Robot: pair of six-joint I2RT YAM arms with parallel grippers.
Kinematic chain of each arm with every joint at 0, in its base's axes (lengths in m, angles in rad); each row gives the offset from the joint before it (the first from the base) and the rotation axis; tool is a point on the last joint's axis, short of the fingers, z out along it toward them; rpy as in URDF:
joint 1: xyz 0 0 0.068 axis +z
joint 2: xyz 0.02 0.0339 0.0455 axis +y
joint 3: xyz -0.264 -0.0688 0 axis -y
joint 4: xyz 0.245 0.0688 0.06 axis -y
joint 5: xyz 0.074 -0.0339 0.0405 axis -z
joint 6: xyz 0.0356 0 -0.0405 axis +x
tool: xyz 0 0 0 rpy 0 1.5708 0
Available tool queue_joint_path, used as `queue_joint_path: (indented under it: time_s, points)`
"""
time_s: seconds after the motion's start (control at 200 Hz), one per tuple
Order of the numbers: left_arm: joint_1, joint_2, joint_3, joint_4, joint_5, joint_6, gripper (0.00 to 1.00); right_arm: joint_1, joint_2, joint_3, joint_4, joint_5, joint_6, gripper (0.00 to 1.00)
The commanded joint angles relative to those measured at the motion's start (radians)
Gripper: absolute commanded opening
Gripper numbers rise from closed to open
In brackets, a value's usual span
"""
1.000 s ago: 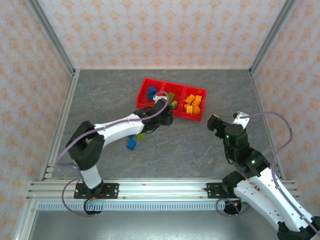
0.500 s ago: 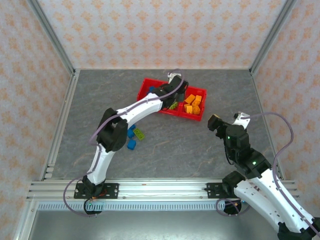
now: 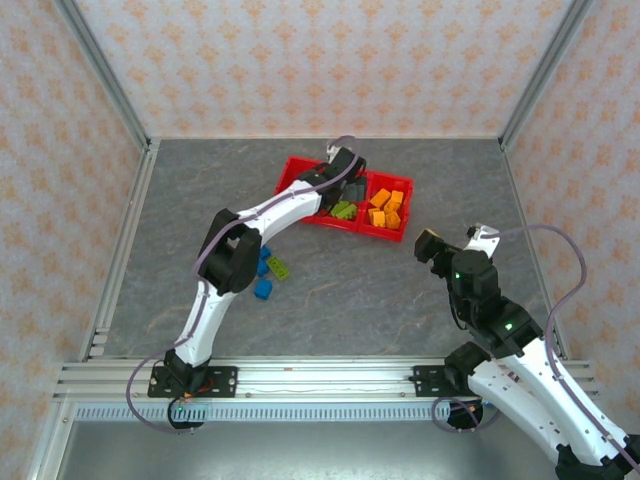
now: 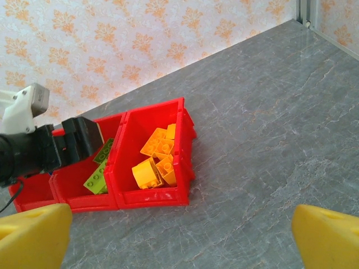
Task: Sort the legos into containers by color
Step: Place the lego in the container, then pick up the lego from the center of the table.
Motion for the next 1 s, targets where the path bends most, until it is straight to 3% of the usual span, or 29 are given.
queue_joint_path:
  time_s: [0.0,0.135,0.28,0.476,0.731,0.996]
  points:
    - [-0.006,-0.154,-0.073,0.075,0.000,0.023,0.99,0.007,-0.004,-0.012,0.021,0.006,-0.008,1.00]
    - [-0.007,-0.287,-0.183,0.071,-0.007,0.022,1.00,0.007,-0.003,-0.012,0.019,0.007,-0.006,1.00]
    - [-0.024,-0.513,-0.461,0.137,-0.058,-0.027,0.99,0.007,-0.003,-0.012,0.020,0.007,-0.006,1.00]
    - [-0.073,-0.746,-0.796,0.107,-0.204,-0.223,0.99,0.007,0.003,-0.013,0.025,0.000,-0.009,1.00]
    - [-0.156,-0.849,-1.085,0.101,-0.208,-0.473,0.89,0.007,0.013,-0.011,0.020,-0.004,-0.009,0.99]
    - [-0.161,-0.846,-1.200,0.077,-0.209,-0.569,0.82,0.008,0.016,-0.011,0.020,-0.006,-0.009,1.00]
